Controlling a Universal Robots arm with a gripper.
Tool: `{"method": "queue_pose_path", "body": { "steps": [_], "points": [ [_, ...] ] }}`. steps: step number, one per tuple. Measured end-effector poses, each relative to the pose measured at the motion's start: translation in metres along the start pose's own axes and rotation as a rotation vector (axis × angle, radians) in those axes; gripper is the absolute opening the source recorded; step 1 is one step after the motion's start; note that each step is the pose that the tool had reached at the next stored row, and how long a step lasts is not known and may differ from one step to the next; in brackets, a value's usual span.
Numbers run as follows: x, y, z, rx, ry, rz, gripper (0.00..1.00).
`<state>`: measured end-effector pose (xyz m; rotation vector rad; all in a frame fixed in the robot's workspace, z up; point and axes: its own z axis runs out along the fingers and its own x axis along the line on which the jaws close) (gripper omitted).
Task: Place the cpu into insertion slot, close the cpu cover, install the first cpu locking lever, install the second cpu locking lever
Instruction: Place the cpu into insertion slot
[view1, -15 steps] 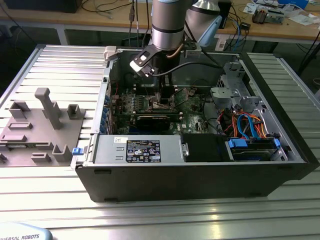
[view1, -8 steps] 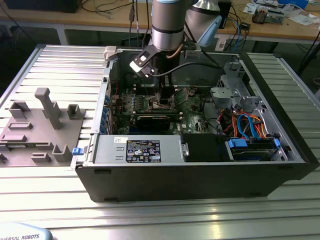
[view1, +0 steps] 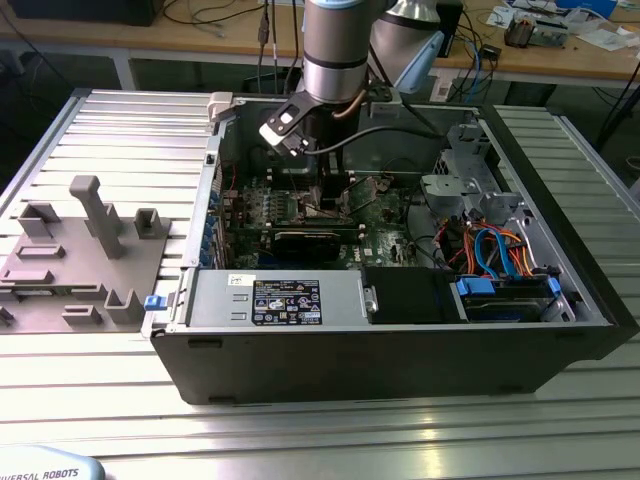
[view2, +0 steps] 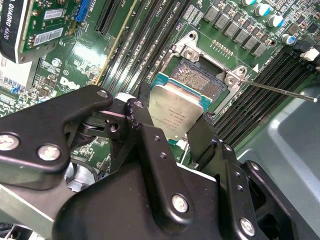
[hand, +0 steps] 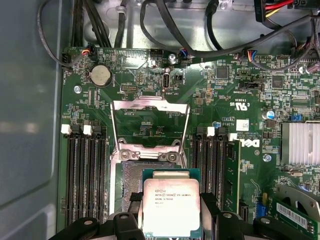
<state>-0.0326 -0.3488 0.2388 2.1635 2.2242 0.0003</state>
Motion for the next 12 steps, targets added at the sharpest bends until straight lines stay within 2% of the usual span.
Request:
{"method": "queue_pose_path", "body": {
  "steps": [12],
  "points": [
    [0.0002, -0.0010, 0.0027, -0.0001, 0.0000, 0.000, 0.54]
  ]
}}
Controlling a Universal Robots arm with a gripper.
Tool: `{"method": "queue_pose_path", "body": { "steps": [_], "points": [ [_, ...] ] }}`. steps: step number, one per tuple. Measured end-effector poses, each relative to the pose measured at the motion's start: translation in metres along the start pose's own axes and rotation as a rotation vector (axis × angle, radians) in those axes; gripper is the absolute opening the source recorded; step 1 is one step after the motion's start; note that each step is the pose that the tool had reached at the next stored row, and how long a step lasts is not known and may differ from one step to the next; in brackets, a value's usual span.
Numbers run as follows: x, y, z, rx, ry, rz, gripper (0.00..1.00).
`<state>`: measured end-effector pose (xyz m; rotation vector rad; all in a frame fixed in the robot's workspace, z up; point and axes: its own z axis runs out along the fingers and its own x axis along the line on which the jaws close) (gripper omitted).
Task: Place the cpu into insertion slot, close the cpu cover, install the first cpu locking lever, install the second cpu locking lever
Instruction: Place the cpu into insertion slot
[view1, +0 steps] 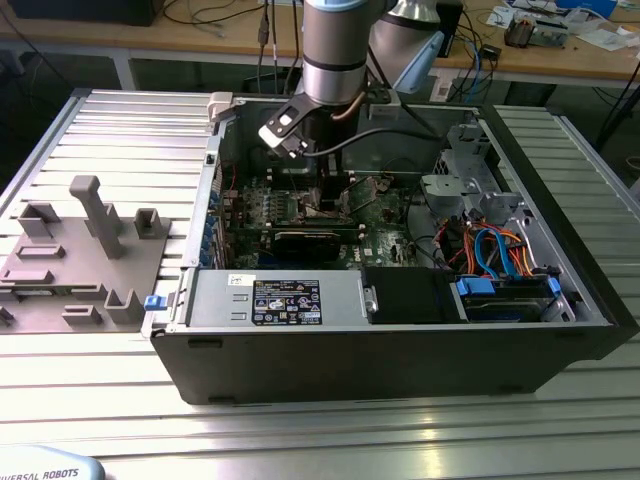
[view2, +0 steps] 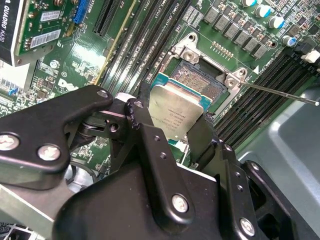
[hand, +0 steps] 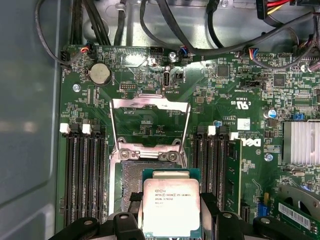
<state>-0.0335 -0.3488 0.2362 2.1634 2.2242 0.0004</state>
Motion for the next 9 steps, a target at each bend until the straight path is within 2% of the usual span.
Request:
{"method": "queue_pose_path", "body": {
  "steps": [9],
  "points": [
    [0.0001, -0.0002, 0.0021, 0.0001, -0.0001, 0.000, 0.54]
  ]
}}
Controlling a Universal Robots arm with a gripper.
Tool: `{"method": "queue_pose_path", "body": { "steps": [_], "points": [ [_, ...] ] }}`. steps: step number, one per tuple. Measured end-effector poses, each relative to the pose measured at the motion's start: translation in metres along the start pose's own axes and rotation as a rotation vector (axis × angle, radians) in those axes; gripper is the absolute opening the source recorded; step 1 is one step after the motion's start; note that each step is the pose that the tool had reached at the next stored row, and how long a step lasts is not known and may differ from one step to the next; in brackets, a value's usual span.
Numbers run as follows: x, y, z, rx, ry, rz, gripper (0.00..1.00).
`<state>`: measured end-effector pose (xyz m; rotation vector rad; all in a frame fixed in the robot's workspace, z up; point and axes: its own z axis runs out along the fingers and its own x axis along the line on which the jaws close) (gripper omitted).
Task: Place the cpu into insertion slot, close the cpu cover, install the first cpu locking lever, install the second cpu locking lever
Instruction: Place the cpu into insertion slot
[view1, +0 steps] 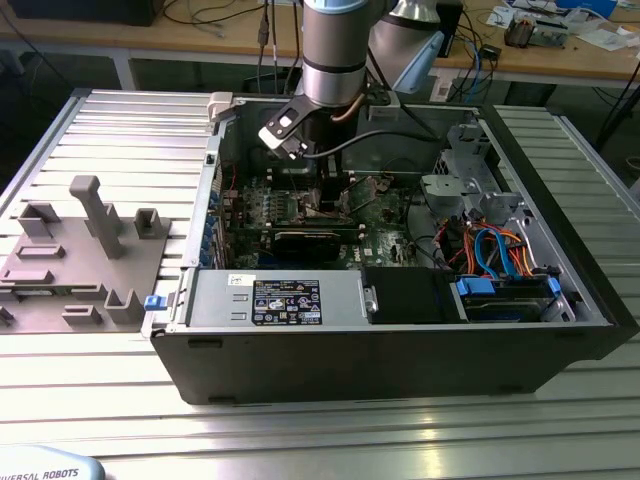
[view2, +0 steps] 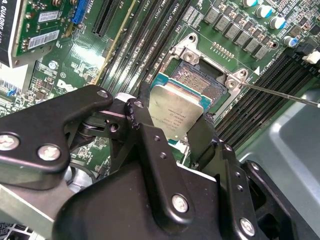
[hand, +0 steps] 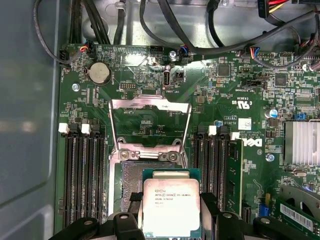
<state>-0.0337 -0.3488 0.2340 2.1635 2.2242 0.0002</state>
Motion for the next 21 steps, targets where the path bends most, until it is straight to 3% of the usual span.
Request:
{"method": "queue_pose_path", "body": {
  "steps": [21],
  "points": [
    [0.0070, -0.0004, 0.0044, -0.0001, 0.0001, 0.000, 0.54]
  ]
}}
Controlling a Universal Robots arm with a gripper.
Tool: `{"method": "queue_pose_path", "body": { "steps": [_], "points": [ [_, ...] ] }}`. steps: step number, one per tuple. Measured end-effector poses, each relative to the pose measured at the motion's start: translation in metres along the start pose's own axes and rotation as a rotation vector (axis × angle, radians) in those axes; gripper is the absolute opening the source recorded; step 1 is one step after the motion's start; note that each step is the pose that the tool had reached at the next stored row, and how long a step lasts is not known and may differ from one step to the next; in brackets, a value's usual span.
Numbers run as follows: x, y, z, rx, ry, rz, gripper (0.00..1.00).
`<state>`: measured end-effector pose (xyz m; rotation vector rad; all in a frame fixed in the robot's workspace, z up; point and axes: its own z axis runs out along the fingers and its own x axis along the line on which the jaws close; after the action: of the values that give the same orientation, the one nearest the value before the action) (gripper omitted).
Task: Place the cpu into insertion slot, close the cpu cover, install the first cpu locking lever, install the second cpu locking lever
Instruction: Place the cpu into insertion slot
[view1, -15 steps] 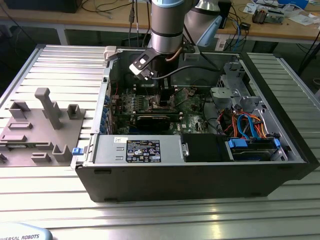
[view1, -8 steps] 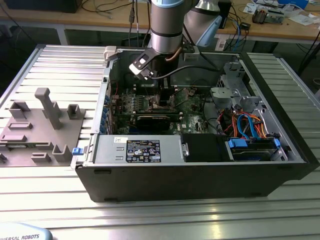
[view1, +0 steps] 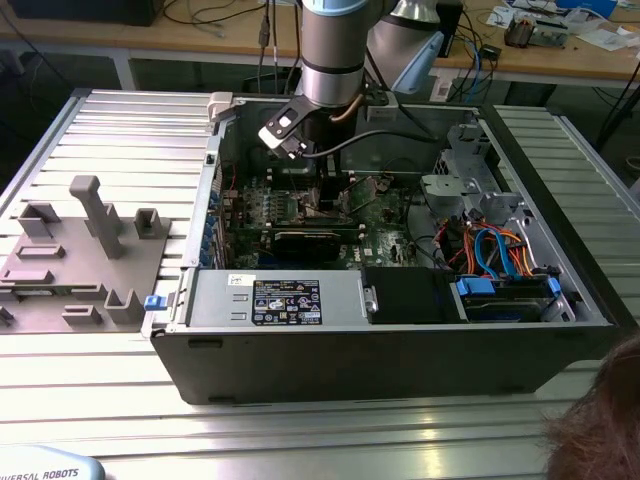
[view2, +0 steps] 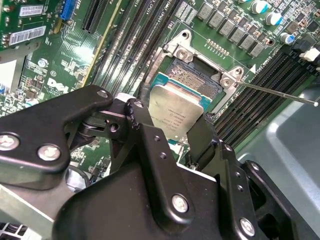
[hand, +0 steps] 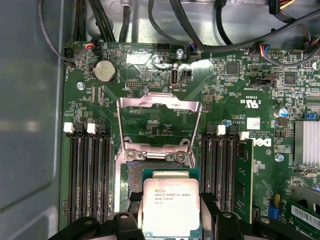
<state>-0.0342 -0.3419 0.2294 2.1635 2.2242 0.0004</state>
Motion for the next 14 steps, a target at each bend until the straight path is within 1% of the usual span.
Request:
{"method": "queue_pose_path", "body": {
  "steps": [14],
  "points": [
    [0.0032, 0.0000, 0.0013, 0.0000, -0.0001, 0.000, 0.54]
  ]
}}
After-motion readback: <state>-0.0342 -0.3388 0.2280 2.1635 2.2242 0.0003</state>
